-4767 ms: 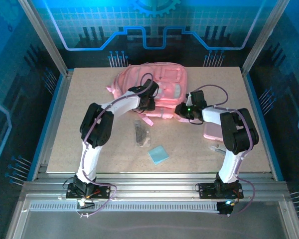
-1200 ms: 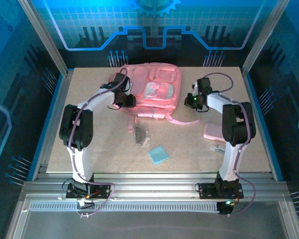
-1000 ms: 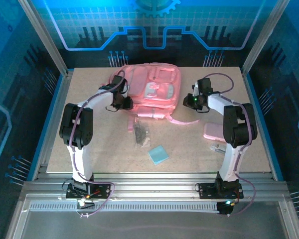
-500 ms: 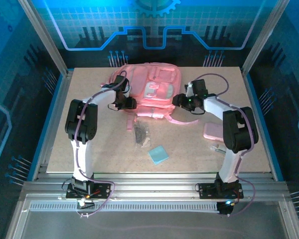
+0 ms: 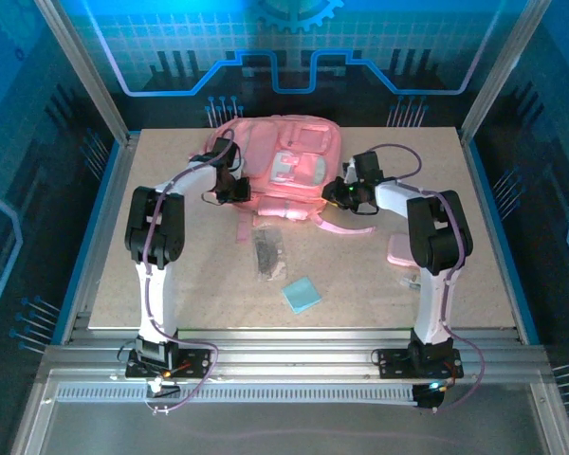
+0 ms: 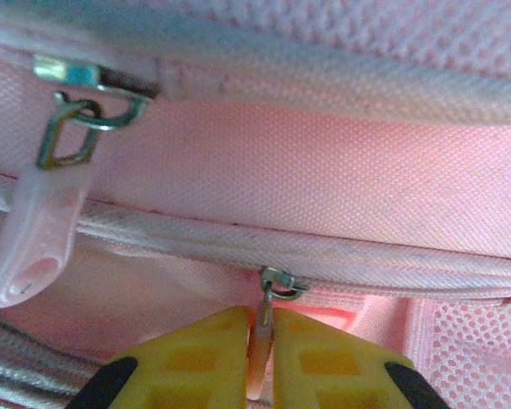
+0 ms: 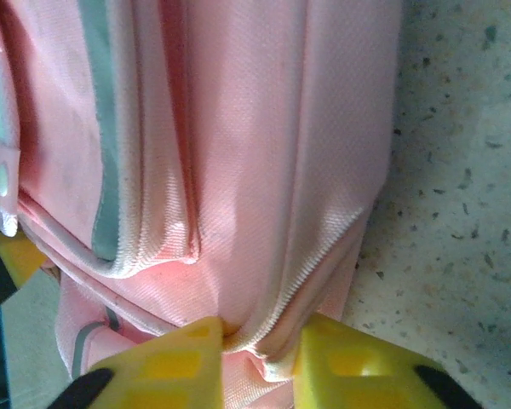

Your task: Pack the student bag

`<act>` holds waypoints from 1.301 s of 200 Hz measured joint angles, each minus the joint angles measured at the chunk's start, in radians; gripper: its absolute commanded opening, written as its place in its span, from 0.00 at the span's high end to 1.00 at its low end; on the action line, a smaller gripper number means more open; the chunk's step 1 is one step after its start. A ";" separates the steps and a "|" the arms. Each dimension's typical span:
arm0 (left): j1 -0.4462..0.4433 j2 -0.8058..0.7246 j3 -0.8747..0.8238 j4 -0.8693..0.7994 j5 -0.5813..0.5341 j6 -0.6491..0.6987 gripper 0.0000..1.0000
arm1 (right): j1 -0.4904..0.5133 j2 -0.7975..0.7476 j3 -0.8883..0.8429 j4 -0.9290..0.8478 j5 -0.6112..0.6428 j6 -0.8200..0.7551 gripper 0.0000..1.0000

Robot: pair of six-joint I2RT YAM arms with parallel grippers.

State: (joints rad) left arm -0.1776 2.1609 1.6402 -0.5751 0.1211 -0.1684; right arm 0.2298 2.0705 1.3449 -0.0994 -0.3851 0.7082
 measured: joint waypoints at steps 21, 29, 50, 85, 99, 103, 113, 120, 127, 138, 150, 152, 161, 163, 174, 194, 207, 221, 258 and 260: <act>0.000 0.000 0.002 -0.004 -0.005 0.005 1.00 | -0.002 0.000 0.000 -0.001 0.007 0.004 1.00; 0.000 0.000 0.002 -0.006 -0.008 0.006 1.00 | -0.003 0.000 0.000 0.000 0.008 0.001 1.00; -0.001 0.000 0.009 -0.019 -0.024 0.014 1.00 | -0.005 -0.004 0.000 -0.004 0.011 -0.004 1.00; -0.008 0.000 0.047 -0.083 -0.103 0.042 1.00 | -0.008 -0.012 0.001 -0.016 0.018 -0.034 1.00; -0.012 0.000 0.056 -0.103 -0.152 0.049 1.00 | -0.010 -0.013 0.004 -0.024 0.021 -0.047 1.00; -0.012 0.000 0.058 -0.110 -0.170 0.050 1.00 | -0.012 -0.013 0.005 -0.027 0.022 -0.053 1.00; -0.012 0.000 0.059 -0.122 -0.204 0.058 1.00 | -0.017 -0.014 0.008 -0.033 0.028 -0.063 1.00; -0.012 0.000 0.060 -0.130 -0.221 0.063 1.00 | -0.022 -0.017 0.008 -0.039 0.032 -0.074 1.00; -0.012 0.000 0.064 -0.143 -0.235 0.066 1.00 | -0.027 -0.021 0.008 -0.045 0.037 -0.082 1.00; -0.012 0.000 0.076 -0.168 -0.252 0.067 1.00 | -0.039 -0.025 0.009 -0.066 0.053 -0.093 1.00; -0.010 0.000 0.090 -0.189 -0.263 0.067 1.00 | -0.056 -0.025 0.009 -0.081 0.090 -0.108 1.00; -0.010 0.000 0.091 -0.193 -0.264 0.067 1.00 | -0.059 -0.025 0.009 -0.083 0.095 -0.109 1.00; -0.006 0.000 0.094 -0.203 -0.264 0.066 1.00 | -0.080 -0.025 0.009 -0.101 0.121 -0.122 1.00; -0.004 0.000 0.094 -0.207 -0.261 0.066 1.00 | -0.084 -0.025 0.010 -0.104 0.125 -0.125 1.00; 0.002 0.000 0.094 -0.217 -0.240 0.064 1.00 | -0.111 -0.024 0.021 -0.133 0.153 -0.138 1.00; 0.009 -0.010 0.079 -0.222 -0.150 0.050 1.00 | -0.150 -0.024 0.058 -0.161 0.171 -0.152 1.00; 0.007 -0.030 0.054 -0.221 -0.091 0.032 1.00 | -0.161 -0.026 0.078 -0.162 0.177 -0.160 0.92; -0.006 -0.052 0.034 -0.229 -0.026 0.004 1.00 | -0.163 -0.041 0.077 -0.167 0.176 -0.169 0.72; -0.094 -0.086 0.031 -0.235 0.121 -0.087 1.00 | -0.159 -0.176 -0.003 -0.176 0.133 -0.146 0.53; -0.101 -0.086 0.034 -0.236 0.126 -0.091 1.00 | -0.159 -0.187 -0.010 -0.176 0.129 -0.149 0.52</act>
State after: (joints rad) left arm -0.2787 2.0747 1.6737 -0.8112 0.2466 -0.2596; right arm 0.0708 1.8839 1.3350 -0.2752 -0.2562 0.5591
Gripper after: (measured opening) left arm 0.040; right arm 0.451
